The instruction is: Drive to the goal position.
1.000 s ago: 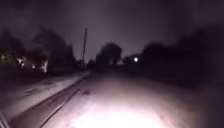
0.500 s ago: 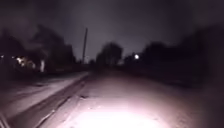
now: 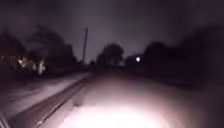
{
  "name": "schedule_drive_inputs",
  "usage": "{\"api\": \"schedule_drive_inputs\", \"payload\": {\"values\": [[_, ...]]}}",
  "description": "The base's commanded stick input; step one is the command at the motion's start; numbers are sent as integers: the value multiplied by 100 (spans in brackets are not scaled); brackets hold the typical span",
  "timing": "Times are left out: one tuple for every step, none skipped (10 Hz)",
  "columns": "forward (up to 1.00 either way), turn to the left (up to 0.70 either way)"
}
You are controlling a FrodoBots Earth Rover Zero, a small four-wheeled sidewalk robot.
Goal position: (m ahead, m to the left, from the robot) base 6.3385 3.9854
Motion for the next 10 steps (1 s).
{"api": "schedule_drive_inputs", "payload": {"values": [[70, 0], [70, 0], [70, 0], [70, 0], [70, 0], [70, 0], [70, 0], [70, 0], [70, 0], [70, 0]]}}
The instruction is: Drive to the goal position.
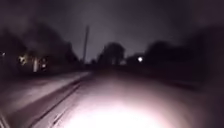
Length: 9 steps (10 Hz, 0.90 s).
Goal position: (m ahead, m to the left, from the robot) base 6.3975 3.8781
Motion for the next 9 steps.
{"api": "schedule_drive_inputs", "payload": {"values": [[70, 0], [70, 0], [70, 0], [70, 0], [70, 0], [70, 0], [70, 0], [70, 0], [70, 0]]}}
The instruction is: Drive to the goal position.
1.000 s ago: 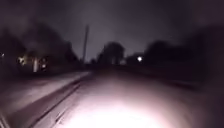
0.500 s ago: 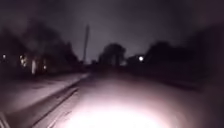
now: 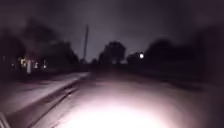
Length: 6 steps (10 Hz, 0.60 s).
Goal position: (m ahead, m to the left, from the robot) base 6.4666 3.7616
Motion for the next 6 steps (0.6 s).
{"api": "schedule_drive_inputs", "payload": {"values": [[70, 0], [70, 0], [70, 0], [70, 0], [70, 0], [70, 0]]}}
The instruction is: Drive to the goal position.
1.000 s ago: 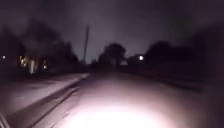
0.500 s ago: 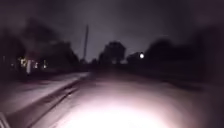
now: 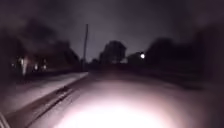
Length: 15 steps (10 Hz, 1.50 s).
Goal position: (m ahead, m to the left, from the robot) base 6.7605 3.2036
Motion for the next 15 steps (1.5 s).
{"api": "schedule_drive_inputs", "payload": {"values": [[70, 0], [70, 0], [70, 0], [70, 0], [70, 0], [70, 0], [70, 0], [70, 0], [70, 0], [70, 0], [70, 0], [70, 0], [70, 0], [70, 0], [70, 0]]}}
